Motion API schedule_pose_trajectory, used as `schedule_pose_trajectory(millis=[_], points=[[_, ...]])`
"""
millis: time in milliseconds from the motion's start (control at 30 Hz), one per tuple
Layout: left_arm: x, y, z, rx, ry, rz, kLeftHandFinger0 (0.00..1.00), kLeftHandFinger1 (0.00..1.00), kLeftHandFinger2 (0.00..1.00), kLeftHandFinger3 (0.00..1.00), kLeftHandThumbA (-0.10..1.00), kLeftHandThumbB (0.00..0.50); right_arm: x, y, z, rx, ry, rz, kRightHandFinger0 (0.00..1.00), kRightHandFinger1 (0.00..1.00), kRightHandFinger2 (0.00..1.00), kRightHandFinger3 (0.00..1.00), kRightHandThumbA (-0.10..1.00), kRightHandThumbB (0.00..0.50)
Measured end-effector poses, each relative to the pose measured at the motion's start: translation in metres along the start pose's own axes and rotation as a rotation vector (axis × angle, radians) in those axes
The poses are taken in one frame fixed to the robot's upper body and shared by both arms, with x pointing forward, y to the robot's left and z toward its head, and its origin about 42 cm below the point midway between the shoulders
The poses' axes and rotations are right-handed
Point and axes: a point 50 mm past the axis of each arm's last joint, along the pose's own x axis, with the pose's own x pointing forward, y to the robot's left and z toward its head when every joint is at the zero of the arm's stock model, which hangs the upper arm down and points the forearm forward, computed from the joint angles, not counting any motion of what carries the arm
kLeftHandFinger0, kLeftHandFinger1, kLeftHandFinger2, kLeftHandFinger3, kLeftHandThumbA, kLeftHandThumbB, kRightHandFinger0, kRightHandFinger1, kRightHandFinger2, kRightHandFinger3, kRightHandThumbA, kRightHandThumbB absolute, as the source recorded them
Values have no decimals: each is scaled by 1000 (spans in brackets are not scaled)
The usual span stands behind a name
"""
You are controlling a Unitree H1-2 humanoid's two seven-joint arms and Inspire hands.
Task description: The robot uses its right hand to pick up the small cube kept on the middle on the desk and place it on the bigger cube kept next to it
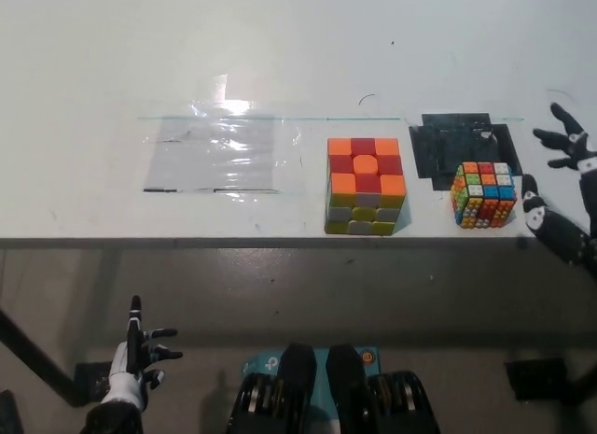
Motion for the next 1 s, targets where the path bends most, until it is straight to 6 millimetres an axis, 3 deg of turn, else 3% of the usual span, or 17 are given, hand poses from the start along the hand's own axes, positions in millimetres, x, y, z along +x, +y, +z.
schedule_pose_trajectory(millis=[100, 200, 300, 400, 467, 600, 800, 1000], points=[[0, 0, 0, 0, -1, 0, 14, 432, 172, 8, 1000, 500, 9, 5, -4, -35, 4, 44, 1000, 1000, 1000, 1000, 671, 170], [0, 0, 0, 1, -1, 0, 0, 408, 144, 0, 1000, 500, 18, 8, -6, -69, 2, 87, 1000, 1000, 1000, 1000, 798, 254], [0, 0, 0, 0, -1, 0, 11, 420, 152, 12, 1000, 500, 25, 13, -5, -99, -5, 139, 1000, 1000, 1000, 1000, 770, 391], [0, 0, 1, 0, -1, 0, 23, 443, 179, 48, 1000, 500, 31, 19, -5, -122, -2, 180, 1000, 1000, 1000, 1000, 781, 442], [0, 0, 1, 1, -2, -1, 42, 464, 201, 81, 1000, 500, 32, 23, -6, -133, 5, 202, 1000, 1000, 1000, 1000, 784, 441], [1, 0, 1, 2, -2, -1, 6, 433, 174, 39, 1000, 500, 35, 29, -12, -143, 28, 227, 1000, 1000, 1000, 1000, 741, 417], [2, -2, 5, 1, -7, -3, 1, 433, 179, 56, 1000, 500, 39, 33, -17, -148, 41, 247, 1000, 1000, 1000, 1000, 690, 378], [4, -3, 9, 1, -15, -6, 8, 441, 179, 46, 1000, 500, 45, 42, -28, -168, 63, 286, 1000, 1000, 1000, 1000, 675, 370]])
